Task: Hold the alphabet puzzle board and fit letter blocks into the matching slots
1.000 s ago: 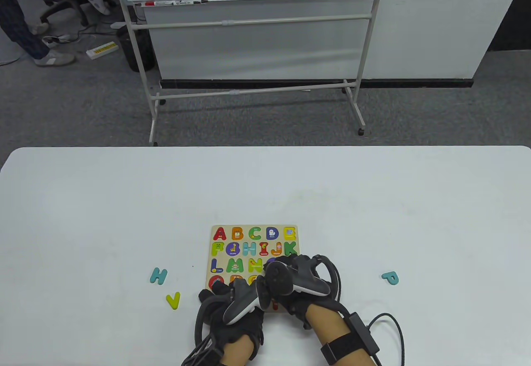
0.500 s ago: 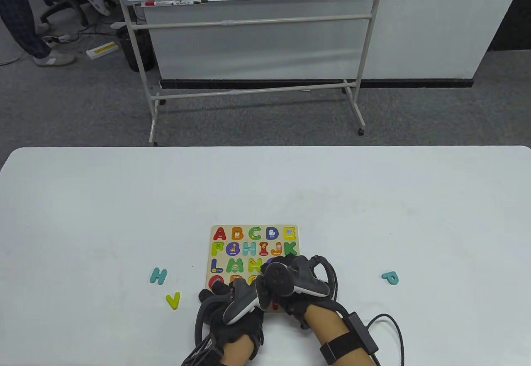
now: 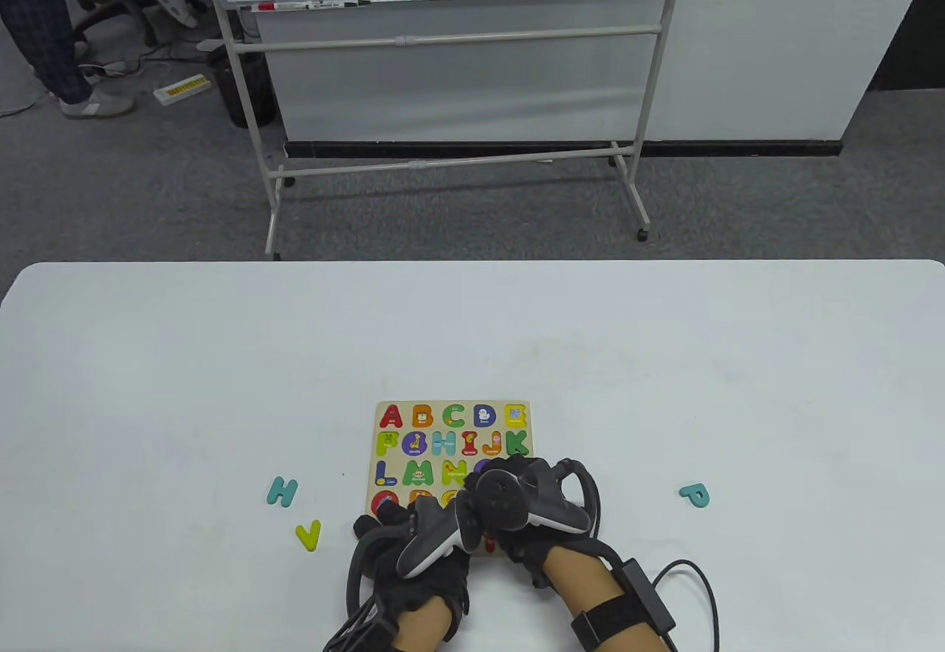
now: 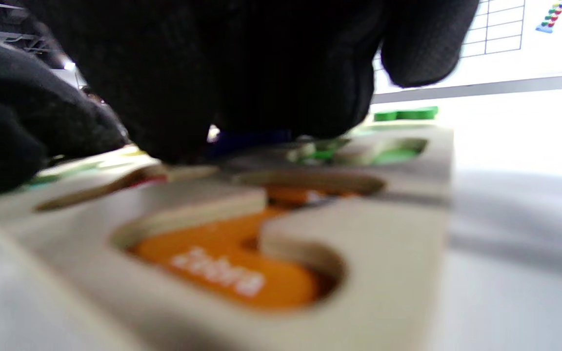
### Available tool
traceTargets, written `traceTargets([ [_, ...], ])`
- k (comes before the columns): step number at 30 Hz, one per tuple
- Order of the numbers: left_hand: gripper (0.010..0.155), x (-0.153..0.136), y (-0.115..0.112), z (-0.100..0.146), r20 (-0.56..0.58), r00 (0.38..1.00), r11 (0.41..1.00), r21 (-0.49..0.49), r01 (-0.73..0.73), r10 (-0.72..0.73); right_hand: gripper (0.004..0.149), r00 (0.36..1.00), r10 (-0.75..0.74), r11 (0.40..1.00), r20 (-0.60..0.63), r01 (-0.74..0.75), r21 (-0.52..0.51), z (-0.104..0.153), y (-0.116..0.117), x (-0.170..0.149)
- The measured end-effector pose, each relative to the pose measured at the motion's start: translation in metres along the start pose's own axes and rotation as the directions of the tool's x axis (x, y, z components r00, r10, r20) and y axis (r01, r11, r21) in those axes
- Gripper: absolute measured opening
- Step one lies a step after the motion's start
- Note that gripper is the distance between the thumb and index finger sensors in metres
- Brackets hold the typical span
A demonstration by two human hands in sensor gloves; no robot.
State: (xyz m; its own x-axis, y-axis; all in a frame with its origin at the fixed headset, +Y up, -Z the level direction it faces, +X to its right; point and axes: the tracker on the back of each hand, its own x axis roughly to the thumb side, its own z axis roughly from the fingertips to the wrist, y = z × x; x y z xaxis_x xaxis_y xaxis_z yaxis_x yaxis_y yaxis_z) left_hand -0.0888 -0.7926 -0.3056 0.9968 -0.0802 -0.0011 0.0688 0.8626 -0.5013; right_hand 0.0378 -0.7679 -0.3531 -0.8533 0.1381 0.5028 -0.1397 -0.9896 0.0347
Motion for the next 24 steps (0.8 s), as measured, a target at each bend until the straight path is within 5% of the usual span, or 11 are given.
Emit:
traceTargets([
  [5, 0.084, 0.000, 0.000, 0.000, 0.000, 1.000, 1.000, -0.002, -0.002, 0.002, 0.063, 1.000, -0.020, 0.980, -0.015, 0.023, 0.199, -0.007, -0.008, -0.003],
  [12, 0.084, 0.000, 0.000, 0.000, -0.001, 1.000, 1.000, -0.002, -0.001, 0.001, 0.064, 0.998, -0.045, 0.993, -0.036, 0.048, 0.106, 0.003, -0.036, -0.020],
  [24, 0.084, -0.001, 0.000, 0.000, 0.000, 1.000, 1.000, -0.003, -0.002, 0.002, 0.063, 0.953, -0.061, 0.998, -0.296, 0.057, -0.022, 0.050, -0.098, -0.106],
])
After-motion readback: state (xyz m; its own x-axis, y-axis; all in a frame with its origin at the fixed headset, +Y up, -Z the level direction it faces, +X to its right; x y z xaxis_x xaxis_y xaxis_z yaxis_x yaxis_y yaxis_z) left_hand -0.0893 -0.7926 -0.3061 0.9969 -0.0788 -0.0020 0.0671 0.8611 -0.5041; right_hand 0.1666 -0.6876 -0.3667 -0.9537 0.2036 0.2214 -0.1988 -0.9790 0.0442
